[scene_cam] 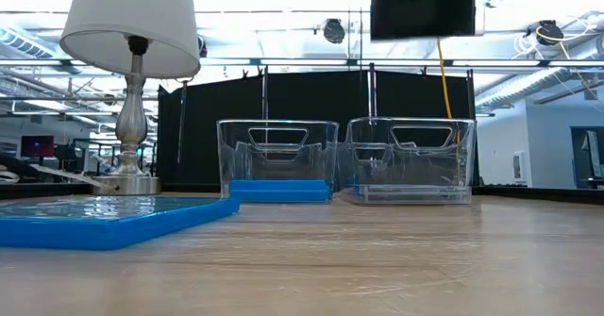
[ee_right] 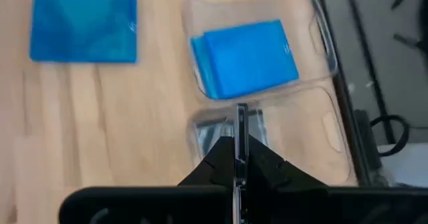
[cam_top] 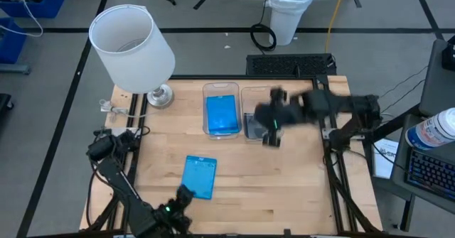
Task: Pick & place jewel cases by type
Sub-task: Stack the black CD case on top of the black CD cases in the right transparent bin
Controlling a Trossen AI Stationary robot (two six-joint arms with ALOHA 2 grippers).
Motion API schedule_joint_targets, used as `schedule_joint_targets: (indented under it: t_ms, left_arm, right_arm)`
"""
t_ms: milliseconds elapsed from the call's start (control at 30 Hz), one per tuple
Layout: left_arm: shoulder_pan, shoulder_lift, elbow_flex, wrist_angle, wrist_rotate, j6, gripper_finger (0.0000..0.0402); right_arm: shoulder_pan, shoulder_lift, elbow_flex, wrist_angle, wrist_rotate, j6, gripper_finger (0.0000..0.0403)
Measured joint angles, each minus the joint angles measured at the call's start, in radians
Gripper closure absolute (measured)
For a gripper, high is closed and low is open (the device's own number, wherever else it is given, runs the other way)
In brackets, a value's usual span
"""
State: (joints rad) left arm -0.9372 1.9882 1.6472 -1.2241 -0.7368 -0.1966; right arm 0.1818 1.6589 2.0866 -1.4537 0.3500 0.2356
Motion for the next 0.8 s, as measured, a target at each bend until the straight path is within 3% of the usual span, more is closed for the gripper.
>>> schedule_joint_targets:
  t_ms: [167,333,433,633,800]
  left_arm:
    - [0.044,-0.091,-0.001,-0.200,-0.035,-0.161,0.0117]
    - [0.056,-0.187,-0.001,-0.204,-0.035,-0.231,0.0117]
    - [0.042,-0.216,-0.001,-0.202,-0.035,-0.231,0.0117]
    - [0.013,-0.231,-0.001,-0.202,-0.033,-0.245,0.0117]
    - [0.006,-0.231,-0.001,-0.199,-0.033,-0.260,0.0117]
  right_arm:
    - [-0.257,0.003,0.000,0.001,-0.264,-0.228,0.0398]
    - [-0.466,0.013,0.000,0.084,-0.529,-0.380,0.0399]
    - [-0.558,0.027,-0.002,0.063,-0.626,-0.448,0.0399]
    - [-0.656,0.032,-0.130,0.146,-0.789,-0.543,0.0399]
    - [-0.693,0.031,-0.328,0.302,-0.881,-0.572,0.0399]
